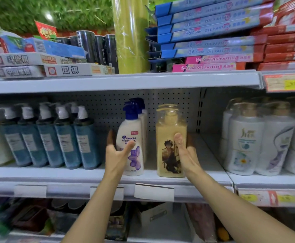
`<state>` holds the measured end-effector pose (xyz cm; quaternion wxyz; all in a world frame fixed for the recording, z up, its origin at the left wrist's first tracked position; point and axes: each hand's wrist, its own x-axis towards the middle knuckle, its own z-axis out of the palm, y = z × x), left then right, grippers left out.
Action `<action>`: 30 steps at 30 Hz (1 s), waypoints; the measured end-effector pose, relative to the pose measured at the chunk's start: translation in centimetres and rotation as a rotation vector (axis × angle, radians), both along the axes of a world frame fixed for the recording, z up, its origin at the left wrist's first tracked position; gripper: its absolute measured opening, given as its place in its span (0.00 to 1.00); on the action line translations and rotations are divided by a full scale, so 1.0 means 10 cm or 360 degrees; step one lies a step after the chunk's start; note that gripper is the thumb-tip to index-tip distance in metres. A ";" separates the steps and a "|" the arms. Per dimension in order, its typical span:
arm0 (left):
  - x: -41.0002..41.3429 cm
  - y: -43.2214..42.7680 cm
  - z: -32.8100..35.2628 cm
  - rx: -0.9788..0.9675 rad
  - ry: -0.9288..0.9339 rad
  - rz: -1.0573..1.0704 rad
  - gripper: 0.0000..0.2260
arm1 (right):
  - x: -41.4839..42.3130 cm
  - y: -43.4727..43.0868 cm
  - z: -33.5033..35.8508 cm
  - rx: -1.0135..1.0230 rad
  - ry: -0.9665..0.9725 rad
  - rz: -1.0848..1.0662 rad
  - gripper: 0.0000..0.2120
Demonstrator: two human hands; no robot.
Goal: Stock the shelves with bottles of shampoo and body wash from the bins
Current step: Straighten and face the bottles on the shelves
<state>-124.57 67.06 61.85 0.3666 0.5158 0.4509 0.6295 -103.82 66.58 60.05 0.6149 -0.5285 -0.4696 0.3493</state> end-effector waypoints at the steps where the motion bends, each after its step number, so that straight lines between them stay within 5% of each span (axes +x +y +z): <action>1: -0.01 0.01 0.00 -0.0082 0.0028 -0.0057 0.17 | -0.04 0.00 0.00 0.0010 0.0005 0.0003 0.50; 3: -0.01 0.01 0.00 -0.0215 0.0031 -0.0105 0.05 | -0.12 0.02 0.00 0.0041 0.0000 0.0000 0.50; 11: 0.00 0.04 -0.03 -0.0242 0.0057 -0.0156 0.06 | -0.37 0.13 -0.04 0.0148 0.0006 0.0002 0.39; 19: 0.00 -0.02 0.01 -0.0249 0.0068 -0.0172 0.06 | -0.36 0.10 -0.02 0.0076 -0.0033 0.0078 0.43; 24: 0.06 -0.09 0.05 -0.0223 -0.0083 -0.0091 0.09 | -0.33 -0.02 0.09 0.0059 0.0013 0.0192 0.33; 26: 0.10 -0.14 0.08 -0.0164 -0.0124 -0.0031 0.17 | -0.31 -0.04 0.10 0.0020 -0.0013 0.0222 0.41; 30: 0.17 -0.19 0.05 -0.0030 -0.0081 0.0167 0.50 | -0.27 -0.09 0.13 0.0002 -0.0075 0.0266 0.46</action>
